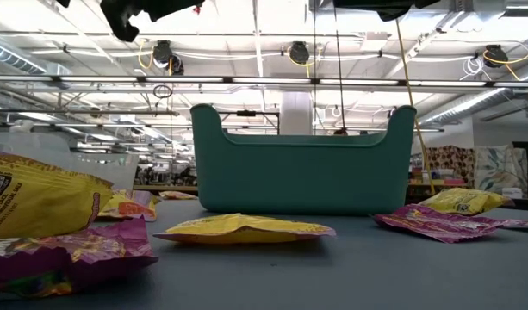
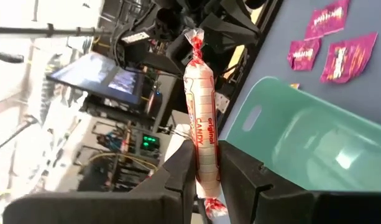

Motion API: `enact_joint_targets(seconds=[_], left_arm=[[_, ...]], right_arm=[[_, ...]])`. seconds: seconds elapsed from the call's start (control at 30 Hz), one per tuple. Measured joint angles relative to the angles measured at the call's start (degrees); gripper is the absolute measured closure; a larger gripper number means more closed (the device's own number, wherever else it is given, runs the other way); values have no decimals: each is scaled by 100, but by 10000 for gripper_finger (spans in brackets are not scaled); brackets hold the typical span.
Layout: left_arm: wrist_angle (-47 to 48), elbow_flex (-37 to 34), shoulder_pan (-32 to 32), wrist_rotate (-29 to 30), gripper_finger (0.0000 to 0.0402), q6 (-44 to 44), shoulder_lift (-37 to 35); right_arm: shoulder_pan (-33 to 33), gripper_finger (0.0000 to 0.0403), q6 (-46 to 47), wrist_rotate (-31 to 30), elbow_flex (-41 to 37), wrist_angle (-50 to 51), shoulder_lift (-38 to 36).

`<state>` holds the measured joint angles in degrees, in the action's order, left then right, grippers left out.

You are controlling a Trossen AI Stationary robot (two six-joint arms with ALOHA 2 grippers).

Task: Sort candy
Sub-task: Put the orange candy into the transparent bin

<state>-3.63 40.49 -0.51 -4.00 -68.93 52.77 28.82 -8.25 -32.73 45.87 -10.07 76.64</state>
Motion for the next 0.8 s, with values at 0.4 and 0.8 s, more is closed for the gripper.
enact_joint_targets(seconds=[0.4,0.8], left_arm=[[-59,0,0,-1,330,-84,0],[-17,0,-204,-25,329,-1020,2]], right_arm=[[2,394,2,0,0,2,0],[2,394,4,0,2,2,0]])
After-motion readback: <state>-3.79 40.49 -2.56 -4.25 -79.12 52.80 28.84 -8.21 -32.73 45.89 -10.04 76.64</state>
